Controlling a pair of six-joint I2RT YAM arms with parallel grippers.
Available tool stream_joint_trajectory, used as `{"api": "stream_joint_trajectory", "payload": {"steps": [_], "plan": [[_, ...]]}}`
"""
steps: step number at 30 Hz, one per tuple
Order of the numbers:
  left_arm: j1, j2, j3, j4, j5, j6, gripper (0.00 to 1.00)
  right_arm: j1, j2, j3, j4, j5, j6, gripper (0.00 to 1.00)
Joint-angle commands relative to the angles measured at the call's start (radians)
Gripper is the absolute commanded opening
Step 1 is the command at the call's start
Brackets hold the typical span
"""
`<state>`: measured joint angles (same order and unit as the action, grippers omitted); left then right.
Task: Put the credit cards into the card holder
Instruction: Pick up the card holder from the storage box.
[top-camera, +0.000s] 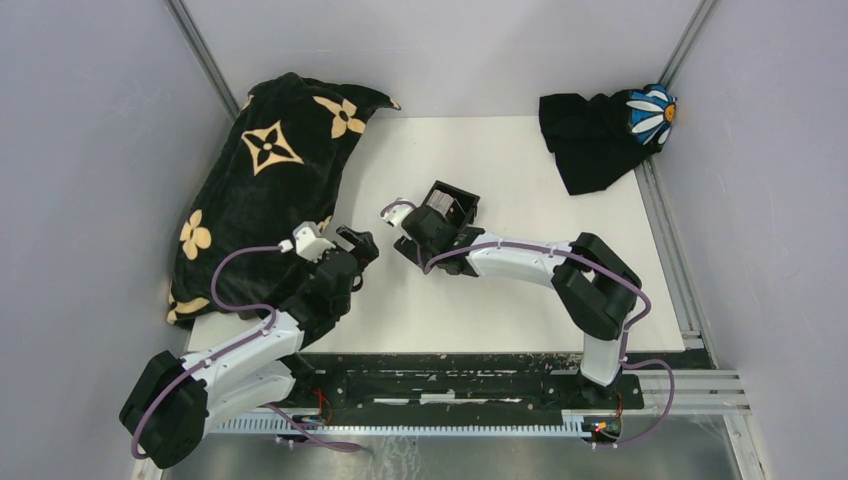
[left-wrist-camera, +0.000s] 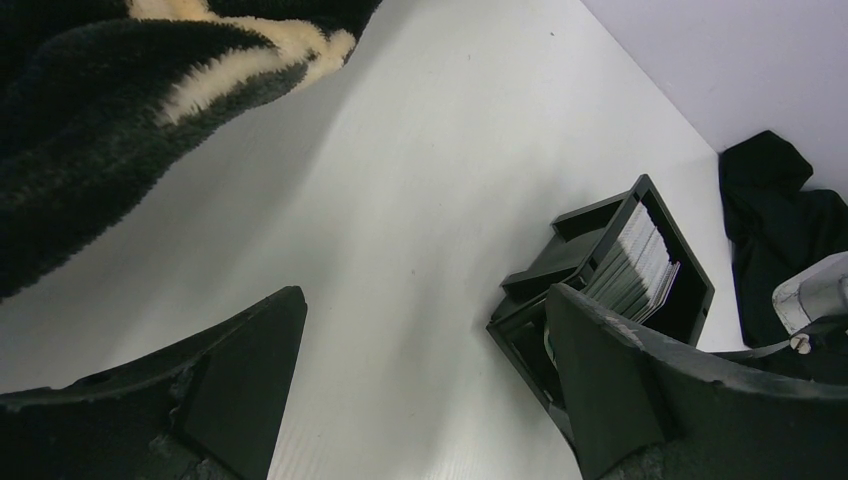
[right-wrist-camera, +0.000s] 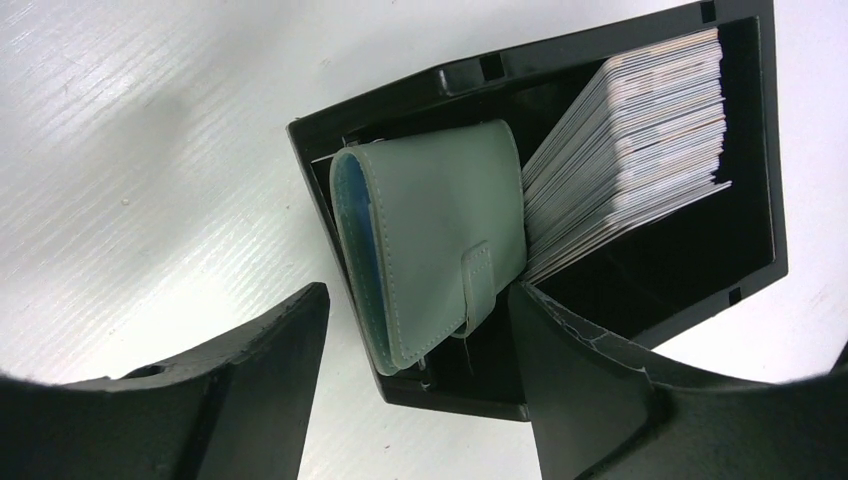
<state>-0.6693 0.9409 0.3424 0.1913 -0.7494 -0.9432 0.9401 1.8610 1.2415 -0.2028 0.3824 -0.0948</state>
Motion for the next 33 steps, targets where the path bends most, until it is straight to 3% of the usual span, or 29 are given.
{"api": "stream_joint_trajectory", "payload": {"steps": [1, 10, 19, 25, 28, 31, 33], "plan": [[0.0, -0.003, -0.005, 0.055, -0.021, -0.054, 0.96, -0.004, -0.013, 0.013, 0.032, -0.017, 0.004, 0.73], [-0.001, 0.03, 0.0, 0.078, -0.016, -0.058, 0.96, -0.022, 0.037, 0.037, 0.016, 0.01, -0.021, 0.63], [-0.001, 0.047, -0.004, 0.094, -0.015, -0.062, 0.96, -0.035, 0.031, 0.036, 0.026, 0.006, -0.035, 0.4], [-0.001, 0.035, -0.014, 0.096, -0.019, -0.065, 0.96, -0.037, 0.018, 0.04, 0.025, -0.006, -0.038, 0.33], [-0.001, 0.025, -0.019, 0.096, -0.02, -0.07, 0.96, -0.037, 0.017, 0.046, 0.021, -0.006, -0.04, 0.24], [-0.001, 0.022, -0.019, 0.096, -0.012, -0.07, 0.96, -0.037, 0.0, 0.041, 0.026, 0.016, -0.042, 0.02], [-0.001, 0.018, -0.018, 0.094, -0.001, -0.068, 0.97, -0.037, -0.023, 0.029, 0.039, 0.027, -0.045, 0.01]]}}
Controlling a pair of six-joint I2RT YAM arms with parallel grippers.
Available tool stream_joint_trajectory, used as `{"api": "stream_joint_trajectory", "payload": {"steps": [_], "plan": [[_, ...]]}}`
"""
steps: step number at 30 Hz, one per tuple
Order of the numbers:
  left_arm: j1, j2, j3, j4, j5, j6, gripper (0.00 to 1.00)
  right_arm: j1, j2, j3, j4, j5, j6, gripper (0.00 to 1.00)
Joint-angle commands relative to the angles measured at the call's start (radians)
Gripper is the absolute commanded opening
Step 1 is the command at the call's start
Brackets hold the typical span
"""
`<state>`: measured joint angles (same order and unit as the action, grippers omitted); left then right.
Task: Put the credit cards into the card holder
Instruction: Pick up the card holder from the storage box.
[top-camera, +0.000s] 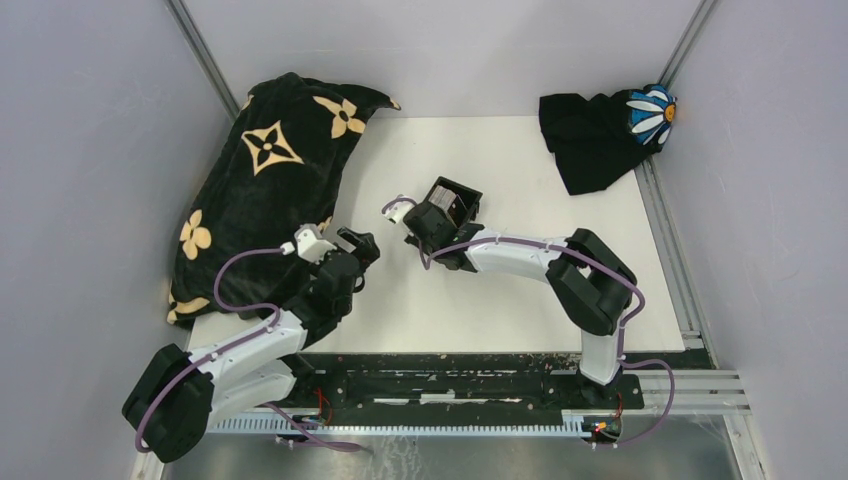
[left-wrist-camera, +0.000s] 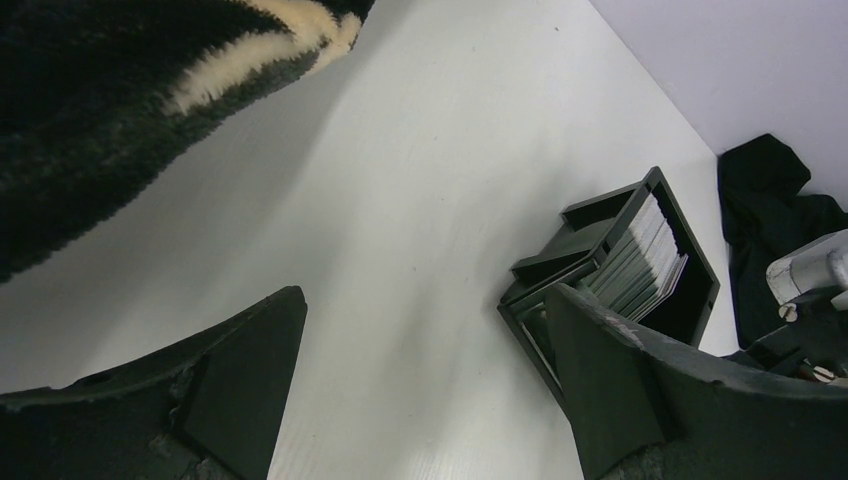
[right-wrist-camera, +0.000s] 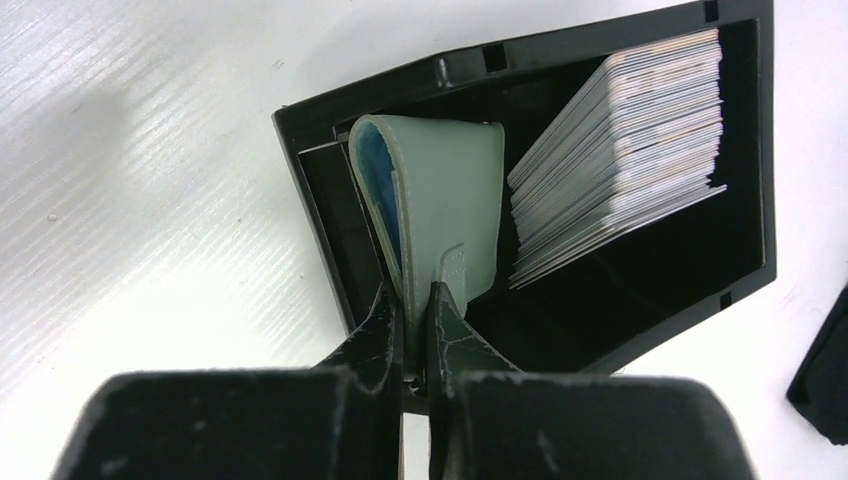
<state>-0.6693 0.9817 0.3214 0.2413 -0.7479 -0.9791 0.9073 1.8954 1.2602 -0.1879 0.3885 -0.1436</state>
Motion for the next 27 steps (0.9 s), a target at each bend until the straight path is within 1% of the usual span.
{"api": "stream_joint_trajectory", "payload": {"steps": [1, 4, 7, 11, 14, 20, 24, 27], "plan": [[-0.001, -0.024, 0.006, 0.045, 0.004, -0.031, 0.97, -0.004, -0.069, 0.007, 0.026, 0.027, 0.002, 0.01], [-0.001, -0.017, 0.028, 0.049, 0.046, -0.016, 0.98, -0.001, -0.108, -0.004, 0.033, 0.043, -0.014, 0.01], [-0.001, -0.01, 0.072, 0.03, 0.108, -0.007, 1.0, 0.007, -0.161, -0.035, 0.076, 0.076, -0.04, 0.01], [0.0, -0.019, 0.139, -0.03, 0.205, -0.022, 0.99, 0.033, -0.242, -0.093, 0.134, 0.113, -0.077, 0.01], [0.001, -0.053, 0.189, -0.092, 0.268, -0.057, 0.99, 0.056, -0.306, -0.144, 0.155, 0.128, -0.088, 0.01], [0.008, -0.1, 0.285, -0.225, 0.424, -0.104, 0.99, 0.14, -0.444, -0.278, 0.215, 0.165, -0.088, 0.01], [0.013, -0.122, 0.287, -0.242, 0.534, -0.145, 0.99, 0.214, -0.519, -0.333, 0.222, 0.208, -0.095, 0.01], [0.017, -0.141, 0.292, -0.257, 0.586, -0.132, 0.99, 0.257, -0.586, -0.337, 0.161, 0.198, -0.048, 0.01]]}}
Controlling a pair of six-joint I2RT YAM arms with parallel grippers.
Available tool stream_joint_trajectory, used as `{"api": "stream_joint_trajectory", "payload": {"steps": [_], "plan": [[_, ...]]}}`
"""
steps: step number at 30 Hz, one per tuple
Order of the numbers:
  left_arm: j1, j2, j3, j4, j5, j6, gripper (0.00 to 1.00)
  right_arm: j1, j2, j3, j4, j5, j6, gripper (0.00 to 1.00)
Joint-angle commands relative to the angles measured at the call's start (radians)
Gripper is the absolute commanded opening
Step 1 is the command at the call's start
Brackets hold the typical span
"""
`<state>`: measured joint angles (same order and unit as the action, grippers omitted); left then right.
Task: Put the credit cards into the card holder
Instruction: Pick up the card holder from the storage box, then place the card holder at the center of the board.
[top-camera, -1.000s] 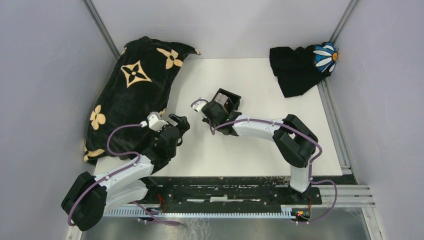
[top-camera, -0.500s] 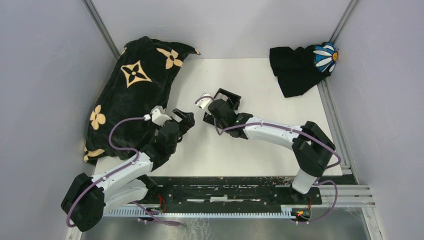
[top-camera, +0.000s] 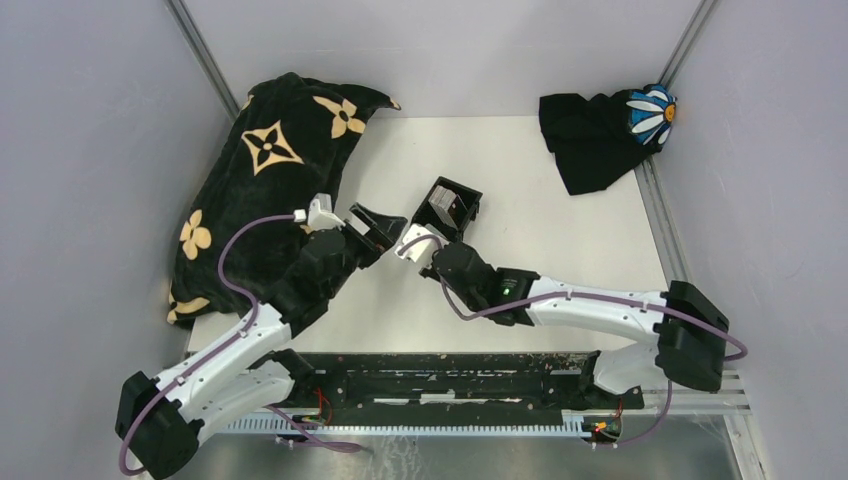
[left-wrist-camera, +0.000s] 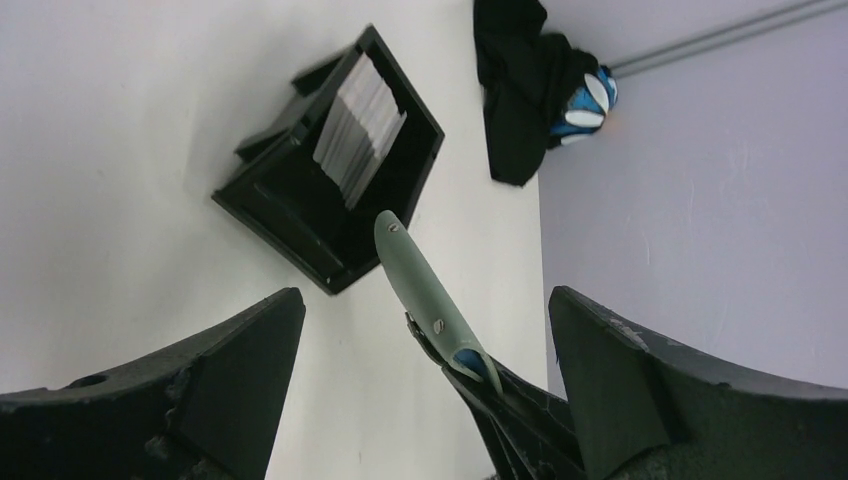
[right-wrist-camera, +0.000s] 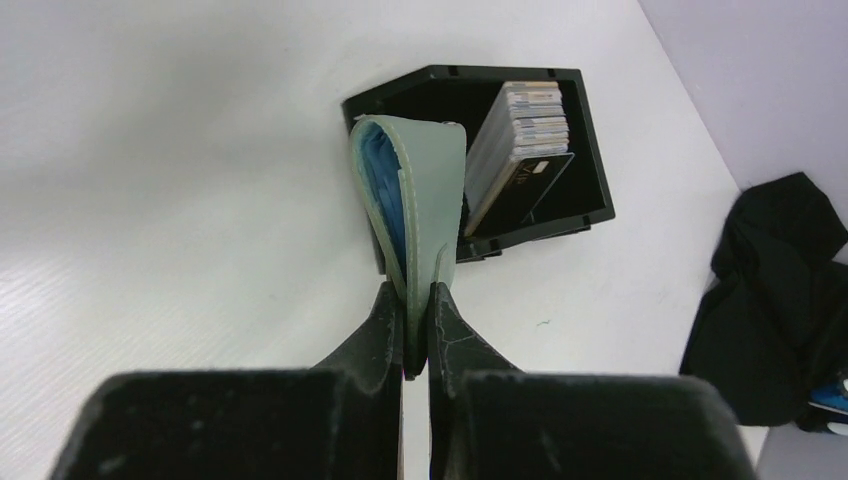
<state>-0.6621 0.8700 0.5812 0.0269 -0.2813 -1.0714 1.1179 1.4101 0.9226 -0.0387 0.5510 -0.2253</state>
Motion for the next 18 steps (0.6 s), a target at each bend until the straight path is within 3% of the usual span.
{"api": "stream_joint_trajectory", "payload": {"steps": [1, 5, 13, 18], "plan": [[0.01, -0.037, 0.04, -0.057, 0.125, -0.024, 1.0, 0.051, -0.131, 0.005, -0.02, 0.018, 0.07, 0.01], [0.011, -0.111, 0.001, -0.056, 0.09, 0.06, 0.97, 0.051, -0.263, 0.016, -0.139, -0.069, 0.237, 0.01], [0.012, -0.39, -0.391, 0.496, 0.109, 0.279, 0.84, -0.025, -0.378, 0.084, -0.314, -0.297, 0.497, 0.01], [0.012, -0.384, -0.486, 0.695, 0.19, 0.366, 0.88, -0.173, -0.374, 0.093, -0.323, -0.567, 0.638, 0.01]]}}
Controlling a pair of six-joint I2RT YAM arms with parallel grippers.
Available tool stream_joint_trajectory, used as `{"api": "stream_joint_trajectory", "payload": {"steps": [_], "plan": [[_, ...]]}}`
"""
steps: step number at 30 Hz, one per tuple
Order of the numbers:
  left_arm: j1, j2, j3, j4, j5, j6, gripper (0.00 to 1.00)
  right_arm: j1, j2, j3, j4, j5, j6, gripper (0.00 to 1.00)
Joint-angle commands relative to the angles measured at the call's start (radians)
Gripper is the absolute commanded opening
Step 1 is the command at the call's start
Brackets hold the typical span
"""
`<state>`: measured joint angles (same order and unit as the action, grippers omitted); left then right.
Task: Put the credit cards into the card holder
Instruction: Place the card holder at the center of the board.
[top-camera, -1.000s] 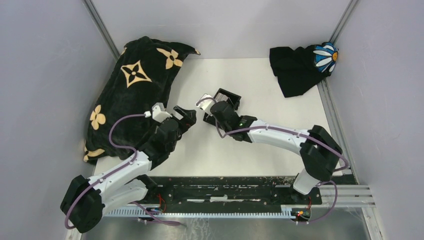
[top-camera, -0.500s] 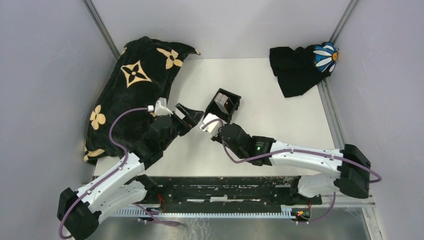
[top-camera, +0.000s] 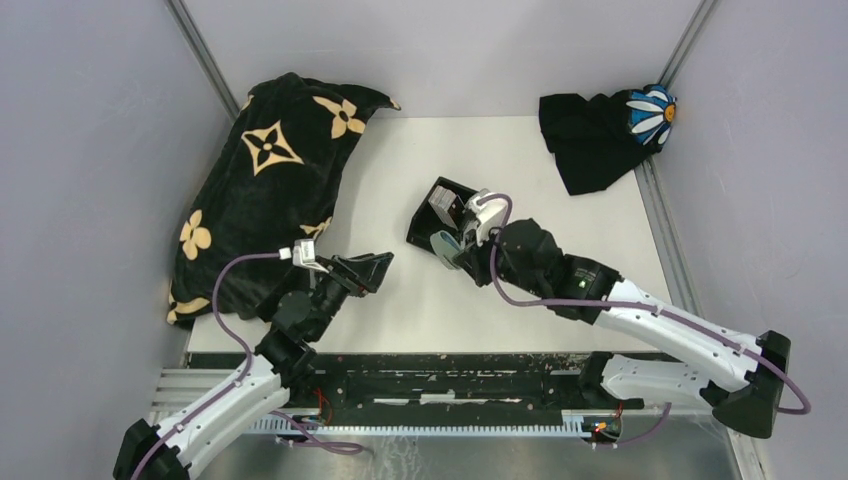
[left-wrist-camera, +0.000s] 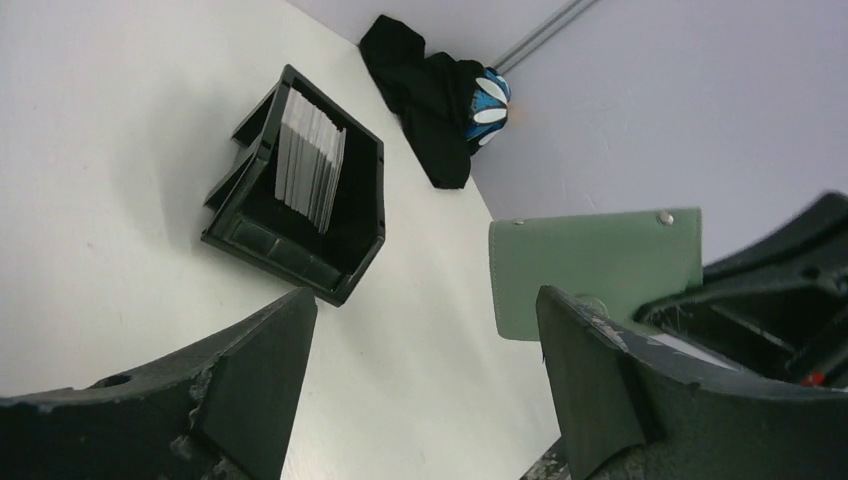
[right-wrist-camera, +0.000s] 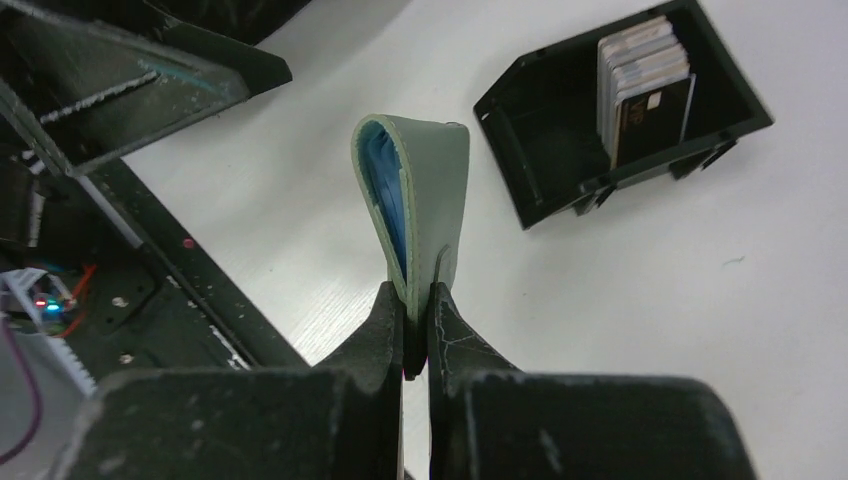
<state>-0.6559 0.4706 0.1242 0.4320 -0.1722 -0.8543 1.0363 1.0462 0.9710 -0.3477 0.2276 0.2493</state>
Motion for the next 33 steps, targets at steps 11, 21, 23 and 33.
{"api": "stream_joint_trajectory", "payload": {"steps": [11, 21, 23, 33], "plan": [[0.005, 0.25, 0.015, 0.463, 0.292, 0.299, 0.99, -0.303, 0.113, 0.024, 0.105, -0.783, 0.353, 0.01], [0.051, 0.456, 0.017, 0.648, 0.499, 0.296, 0.99, -0.365, 0.193, -0.024, 0.207, -0.93, 0.452, 0.01], [0.076, 0.491, 0.021, 0.685, 0.534, 0.279, 0.99, -0.366, 0.204, -0.028, 0.22, -0.953, 0.462, 0.01], [0.191, 0.807, 0.058, 1.07, 0.852, 0.055, 0.97, -0.389, 0.272, -0.036, 0.247, -0.997, 0.471, 0.01]]}}
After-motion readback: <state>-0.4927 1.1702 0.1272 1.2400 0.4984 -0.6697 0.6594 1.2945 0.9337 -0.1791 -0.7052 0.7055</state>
